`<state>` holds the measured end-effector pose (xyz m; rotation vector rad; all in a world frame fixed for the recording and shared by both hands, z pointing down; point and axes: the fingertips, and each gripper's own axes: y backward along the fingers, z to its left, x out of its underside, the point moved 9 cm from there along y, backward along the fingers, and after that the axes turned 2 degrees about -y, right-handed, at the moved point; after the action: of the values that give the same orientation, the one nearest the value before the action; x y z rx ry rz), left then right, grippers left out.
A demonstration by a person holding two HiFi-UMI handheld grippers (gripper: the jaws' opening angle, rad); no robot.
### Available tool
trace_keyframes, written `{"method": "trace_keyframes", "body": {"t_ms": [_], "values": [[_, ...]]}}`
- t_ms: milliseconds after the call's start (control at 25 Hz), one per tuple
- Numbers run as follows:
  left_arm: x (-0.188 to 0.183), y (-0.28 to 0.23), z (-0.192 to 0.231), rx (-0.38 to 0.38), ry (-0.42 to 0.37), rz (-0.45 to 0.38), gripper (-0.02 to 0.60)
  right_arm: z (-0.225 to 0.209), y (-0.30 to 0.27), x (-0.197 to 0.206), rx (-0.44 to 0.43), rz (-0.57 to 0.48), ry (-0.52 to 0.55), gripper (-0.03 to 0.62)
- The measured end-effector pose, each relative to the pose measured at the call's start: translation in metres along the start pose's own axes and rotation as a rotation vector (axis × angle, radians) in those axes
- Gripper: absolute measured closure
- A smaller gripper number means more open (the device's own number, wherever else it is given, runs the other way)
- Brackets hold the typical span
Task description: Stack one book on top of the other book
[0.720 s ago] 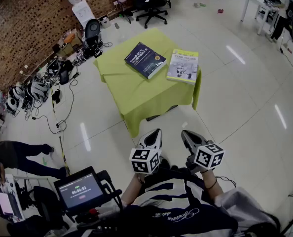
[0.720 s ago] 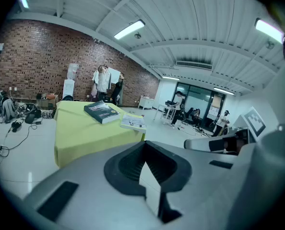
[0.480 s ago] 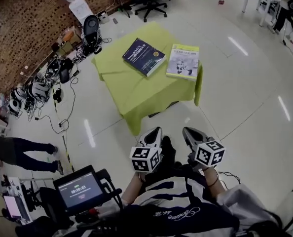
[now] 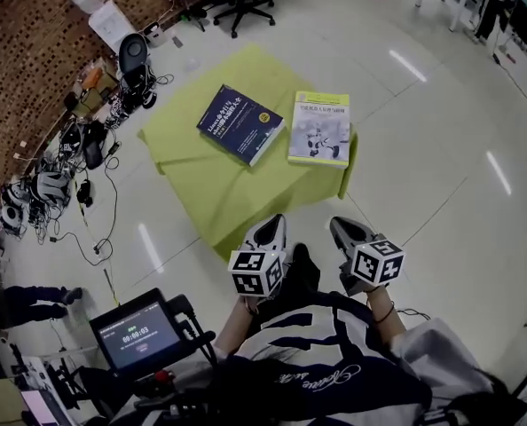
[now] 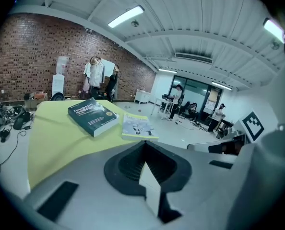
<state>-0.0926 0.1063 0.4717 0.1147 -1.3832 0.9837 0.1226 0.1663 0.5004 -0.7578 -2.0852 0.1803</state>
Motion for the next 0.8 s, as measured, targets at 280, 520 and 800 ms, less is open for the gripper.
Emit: {"method": "trace_keyframes", "body": {"t_ms": [280,520,800], "values": [[-0.045,-0.062,0.038,0.039,0.004,-0.002,0.578,-0.036,-0.047,-0.057,0.052,-0.042,-0.031,0.512],[-0.059,-0.090,0.045,0.034,0.026,0.029,0.578,-0.097,-0.084,-0.087,0.123,0.051,-0.078,0.376],[-0.076,-0.123,0.056,-0.078,0.083,0.030,0.578,-0.176,-0.140,-0.106,0.107,0.189,-0.187,0.290]]}}
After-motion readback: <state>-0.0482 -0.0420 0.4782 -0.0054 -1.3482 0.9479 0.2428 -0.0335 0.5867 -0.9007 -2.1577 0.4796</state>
